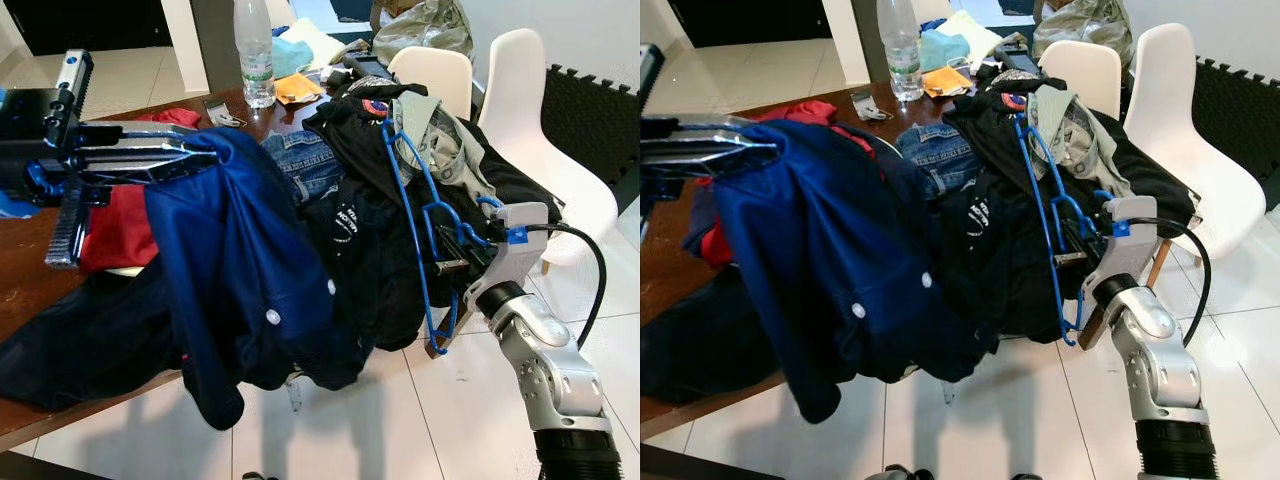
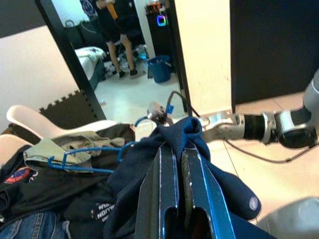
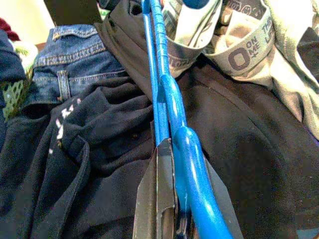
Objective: Hang hanger
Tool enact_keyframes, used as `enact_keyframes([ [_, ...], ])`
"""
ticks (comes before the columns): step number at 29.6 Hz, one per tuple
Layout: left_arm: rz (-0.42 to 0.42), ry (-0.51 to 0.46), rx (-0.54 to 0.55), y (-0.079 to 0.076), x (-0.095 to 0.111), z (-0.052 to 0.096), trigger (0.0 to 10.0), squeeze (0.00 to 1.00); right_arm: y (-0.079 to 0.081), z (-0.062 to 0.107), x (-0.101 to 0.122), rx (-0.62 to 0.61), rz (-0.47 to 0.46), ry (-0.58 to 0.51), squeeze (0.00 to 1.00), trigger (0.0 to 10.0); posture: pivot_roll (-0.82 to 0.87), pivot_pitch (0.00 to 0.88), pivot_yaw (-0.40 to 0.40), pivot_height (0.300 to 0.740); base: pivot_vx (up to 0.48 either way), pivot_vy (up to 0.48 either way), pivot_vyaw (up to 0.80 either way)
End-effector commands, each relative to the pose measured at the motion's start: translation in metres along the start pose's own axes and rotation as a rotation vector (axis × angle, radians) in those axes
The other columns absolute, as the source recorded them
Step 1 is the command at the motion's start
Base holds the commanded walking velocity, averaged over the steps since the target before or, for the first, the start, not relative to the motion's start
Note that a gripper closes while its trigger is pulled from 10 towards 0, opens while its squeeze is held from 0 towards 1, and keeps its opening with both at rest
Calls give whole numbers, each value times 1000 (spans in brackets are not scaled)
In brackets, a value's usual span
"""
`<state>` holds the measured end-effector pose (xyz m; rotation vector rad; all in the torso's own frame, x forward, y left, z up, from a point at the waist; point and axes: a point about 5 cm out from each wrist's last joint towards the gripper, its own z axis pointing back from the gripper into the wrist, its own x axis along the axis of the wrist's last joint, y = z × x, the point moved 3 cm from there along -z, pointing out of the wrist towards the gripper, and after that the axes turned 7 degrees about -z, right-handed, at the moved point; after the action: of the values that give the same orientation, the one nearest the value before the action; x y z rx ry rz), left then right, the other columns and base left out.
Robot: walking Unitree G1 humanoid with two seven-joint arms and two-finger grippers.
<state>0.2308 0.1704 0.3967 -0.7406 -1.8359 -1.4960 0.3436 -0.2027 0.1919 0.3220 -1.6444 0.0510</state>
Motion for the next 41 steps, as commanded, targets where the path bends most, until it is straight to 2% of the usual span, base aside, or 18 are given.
enact_keyframes([
  [1,11,-4,-6,-1,-3,-4,0,0,-2,-1,1,-13,-38,-19,0,10000,150,174,35,740,0,0,0],
  [2,11,-4,-6,-1,-3,-4,0,0,-2,-1,1,-13,-38,-19,0,10000,150,174,35,740,0,0,0],
  [3,60,7,-22,-7,-22,-11,0,0,-4,-1,3,-24,-60,-34,0,10000,148,171,35,740,0,0,0],
  [4,60,7,-22,-7,-22,-11,0,0,-4,-1,3,-24,-60,-34,0,10000,148,171,35,740,0,0,0],
  [6,180,9,32,-12,-57,-31,0,0,-7,-2,7,-37,-90,-55,0,10000,145,168,35,740,0,0,0],
  [8,180,9,32,-12,-57,-31,0,0,-7,-2,7,-37,-90,-55,0,10000,145,168,35,740,0,0,0],
  [9,257,18,63,-15,-75,-45,3333,0,-8,-3,8,-39,-96,-61,0,10000,140,165,36,740,0,0,0],
  [10,315,33,89,-19,-89,-56,5608,0,-8,-3,9,-39,-96,-62,0,10000,129,162,41,740,0,0,0],
  [12,315,33,89,-19,-89,-56,5608,0,-8,-3,9,-39,-96,-62,0,10000,129,162,41,740,0,0,0],
  [13,349,44,99,-23,-97,-62,5608,0,-7,-2,9,-40,-96,-63,0,10000,129,162,41,740,0,0,0],
  [14,405,37,112,-29,-104,-72,10000,0,-7,-2,9,-40,-101,-65,0,10000,124,162,44,740,0,0,0],
  [15,453,28,129,-35,-110,-80,10000,0,-7,-1,9,-38,-109,-67,0,10000,124,164,44,740,0,0,0],
  [17,453,28,129,-35,-110,-80,10000,0,-7,-1,9,-38,-109,-67,0,10000,124,164,44,740,0,0,0],
  [19,508,36,154,-48,-120,-95,10000,0,-4,0,7,-31,-126,-69,0,10000,128,165,43,740,-163,0,0],
  [25,538,33,182,-54,-126,-103,10000,0,-1,-2,8,-15,-145,-78,0,10000,131,163,41,740,-336,0,0],
  [28,566,19,198,-59,-128,-113,10000,0,4,-3,12,17,-161,-98,0,10000,129,160,42,740,-337,0,0],
  [33,578,16,204,-63,-127,-119,10000,0,6,-3,17,40,-191,-123,0,10000,127,157,43,740,-337,0,0],
  [41,575,-29,219,-55,-123,-131,10000,0,12,-3,20,73,-191,-134,0,10000,116,127,50,740,-333,0,0],
])
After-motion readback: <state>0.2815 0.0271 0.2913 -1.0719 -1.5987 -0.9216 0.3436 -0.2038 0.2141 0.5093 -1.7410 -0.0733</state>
